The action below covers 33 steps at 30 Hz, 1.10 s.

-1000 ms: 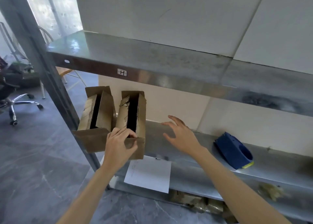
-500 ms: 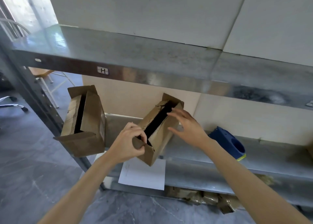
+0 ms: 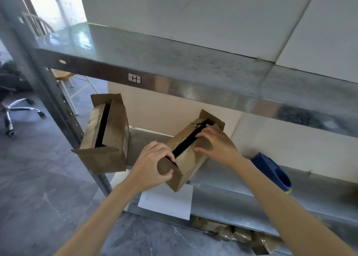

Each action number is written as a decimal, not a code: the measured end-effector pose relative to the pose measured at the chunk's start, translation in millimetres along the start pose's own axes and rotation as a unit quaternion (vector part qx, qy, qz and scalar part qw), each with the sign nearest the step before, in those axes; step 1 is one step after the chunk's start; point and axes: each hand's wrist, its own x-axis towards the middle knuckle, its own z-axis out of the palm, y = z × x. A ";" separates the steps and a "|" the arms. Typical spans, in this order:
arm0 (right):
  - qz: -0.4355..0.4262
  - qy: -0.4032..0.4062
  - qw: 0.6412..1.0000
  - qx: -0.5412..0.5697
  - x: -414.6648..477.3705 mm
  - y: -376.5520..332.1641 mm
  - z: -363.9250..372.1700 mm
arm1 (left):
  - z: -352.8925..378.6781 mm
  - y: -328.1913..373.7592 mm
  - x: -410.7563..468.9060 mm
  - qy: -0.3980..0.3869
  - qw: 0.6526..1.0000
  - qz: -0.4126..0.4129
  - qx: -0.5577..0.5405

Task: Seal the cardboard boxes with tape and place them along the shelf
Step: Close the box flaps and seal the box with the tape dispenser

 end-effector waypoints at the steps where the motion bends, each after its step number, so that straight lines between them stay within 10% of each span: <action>1: 0.009 0.000 1.000 -0.005 -0.8 0.9 -0.4 | 1.2 -0.3 -1.0 0.009 1.000 0.002 0.001; 33: -0.026 0.127 0.991 0.024 -63.4 4.0 -13.7 | 44.1 20.5 65.8 0.157 0.948 -0.239 -0.141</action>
